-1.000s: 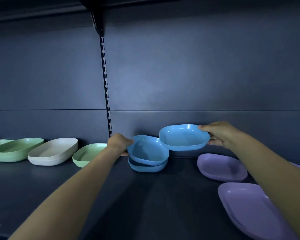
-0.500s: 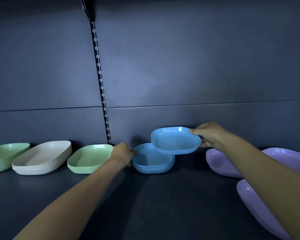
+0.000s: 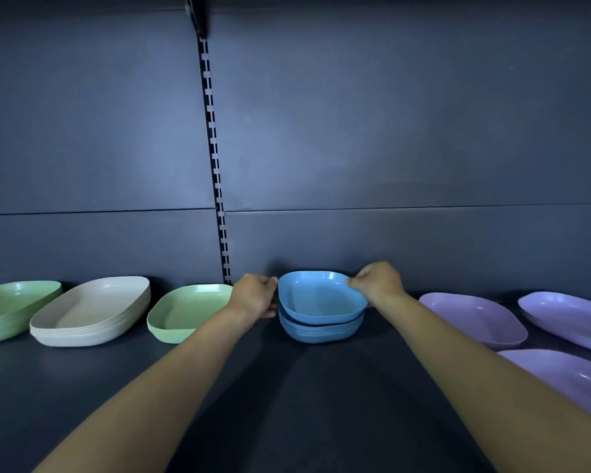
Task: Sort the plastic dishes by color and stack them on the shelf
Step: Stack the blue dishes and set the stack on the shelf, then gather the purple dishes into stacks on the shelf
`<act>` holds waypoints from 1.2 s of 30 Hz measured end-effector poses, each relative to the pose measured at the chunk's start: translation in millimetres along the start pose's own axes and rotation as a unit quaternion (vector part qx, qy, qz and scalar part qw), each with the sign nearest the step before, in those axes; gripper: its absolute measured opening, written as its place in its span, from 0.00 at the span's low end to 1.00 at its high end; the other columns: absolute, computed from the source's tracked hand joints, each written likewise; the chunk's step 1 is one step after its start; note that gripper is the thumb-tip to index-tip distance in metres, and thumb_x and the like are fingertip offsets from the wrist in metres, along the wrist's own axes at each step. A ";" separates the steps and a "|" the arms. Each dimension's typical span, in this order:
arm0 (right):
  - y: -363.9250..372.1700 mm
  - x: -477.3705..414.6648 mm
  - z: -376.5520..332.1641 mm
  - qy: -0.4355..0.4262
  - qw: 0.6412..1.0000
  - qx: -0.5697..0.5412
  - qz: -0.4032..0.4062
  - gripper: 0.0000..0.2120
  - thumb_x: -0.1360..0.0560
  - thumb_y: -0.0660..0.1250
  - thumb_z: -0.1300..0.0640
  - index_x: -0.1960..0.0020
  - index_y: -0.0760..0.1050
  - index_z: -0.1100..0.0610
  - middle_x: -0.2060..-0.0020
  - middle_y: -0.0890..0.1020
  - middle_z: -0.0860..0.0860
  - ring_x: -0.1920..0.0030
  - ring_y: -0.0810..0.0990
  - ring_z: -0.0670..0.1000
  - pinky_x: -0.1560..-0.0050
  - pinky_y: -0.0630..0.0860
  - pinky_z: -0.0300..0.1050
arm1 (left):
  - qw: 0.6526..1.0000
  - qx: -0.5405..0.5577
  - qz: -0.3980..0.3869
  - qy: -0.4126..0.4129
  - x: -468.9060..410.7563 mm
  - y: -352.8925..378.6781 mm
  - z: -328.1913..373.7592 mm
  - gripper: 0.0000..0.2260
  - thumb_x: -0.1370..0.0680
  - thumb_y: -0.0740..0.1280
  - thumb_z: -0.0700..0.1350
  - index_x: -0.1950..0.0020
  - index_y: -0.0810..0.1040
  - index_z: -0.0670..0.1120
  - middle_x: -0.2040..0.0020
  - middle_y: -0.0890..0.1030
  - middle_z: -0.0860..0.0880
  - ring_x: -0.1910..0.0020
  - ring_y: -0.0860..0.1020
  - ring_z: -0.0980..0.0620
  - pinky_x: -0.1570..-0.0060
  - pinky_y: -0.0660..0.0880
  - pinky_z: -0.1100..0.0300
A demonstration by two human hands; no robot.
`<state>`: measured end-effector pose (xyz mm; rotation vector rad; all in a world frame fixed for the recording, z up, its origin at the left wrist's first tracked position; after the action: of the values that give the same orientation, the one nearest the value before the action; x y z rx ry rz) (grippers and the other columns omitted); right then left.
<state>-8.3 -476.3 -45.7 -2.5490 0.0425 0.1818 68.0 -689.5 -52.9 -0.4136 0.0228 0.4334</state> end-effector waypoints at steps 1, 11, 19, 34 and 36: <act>1.9 -0.7 1.9 -0.002 1.000 0.002 0.008 0.08 0.29 0.68 0.61 0.60 0.77 0.68 0.69 0.76 0.56 0.71 0.74 0.53 0.67 0.77 0.42 | 1.000 0.008 -0.001 -0.004 -0.7 0.4 -2.7 0.13 0.19 0.58 0.44 0.56 0.77 0.39 0.66 0.76 0.45 0.70 0.75 0.53 0.77 0.76 0.69; 5.1 0.0 12.2 -0.022 0.999 -0.018 -0.028 0.11 0.29 0.70 0.59 0.51 0.81 0.66 0.56 0.83 0.61 0.64 0.77 0.54 0.57 0.77 0.47 | 1.000 -0.014 -0.007 0.013 -4.4 6.8 -12.0 0.07 0.22 0.63 0.37 0.58 0.77 0.38 0.63 0.77 0.42 0.70 0.75 0.53 0.78 0.74 0.71; 12.1 8.2 22.9 -0.038 0.993 -0.084 -0.071 0.09 0.28 0.71 0.61 0.48 0.79 0.62 0.56 0.81 0.55 0.57 0.79 0.52 0.61 0.76 0.42 | 0.998 -0.048 -0.003 0.041 -8.0 8.0 -12.5 0.03 0.24 0.65 0.36 0.55 0.79 0.40 0.60 0.77 0.43 0.71 0.74 0.52 0.73 0.75 0.70; -53.3 49.0 -27.7 -0.144 0.908 0.375 -0.122 0.20 0.25 0.67 0.48 0.41 0.76 0.61 0.43 0.79 0.55 0.43 0.77 0.56 0.46 0.72 0.45 | 0.838 -0.498 -0.100 0.198 30.1 2.2 77.7 0.14 0.22 0.61 0.48 0.44 0.79 0.42 0.42 0.80 0.43 0.41 0.76 0.44 0.41 0.73 0.54; -74.0 62.9 -30.7 -0.146 0.878 0.441 -0.120 0.20 0.26 0.66 0.47 0.41 0.75 0.60 0.41 0.78 0.56 0.43 0.76 0.58 0.47 0.72 0.45 | 0.825 -0.505 -0.105 0.230 50.1 5.6 101.3 0.15 0.21 0.61 0.49 0.42 0.78 0.42 0.41 0.79 0.43 0.40 0.75 0.44 0.40 0.72 0.53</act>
<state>62.8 -431.1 11.4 -1.5746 -0.2522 0.3529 104.6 -624.8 32.4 -1.5584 0.2223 0.0766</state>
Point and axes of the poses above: each hand's wrist, its own x-axis away from the middle knuckle, its own y-axis out of the palm, z = x × y, the point moved 6 cm from there along -x, towards the middle knuckle
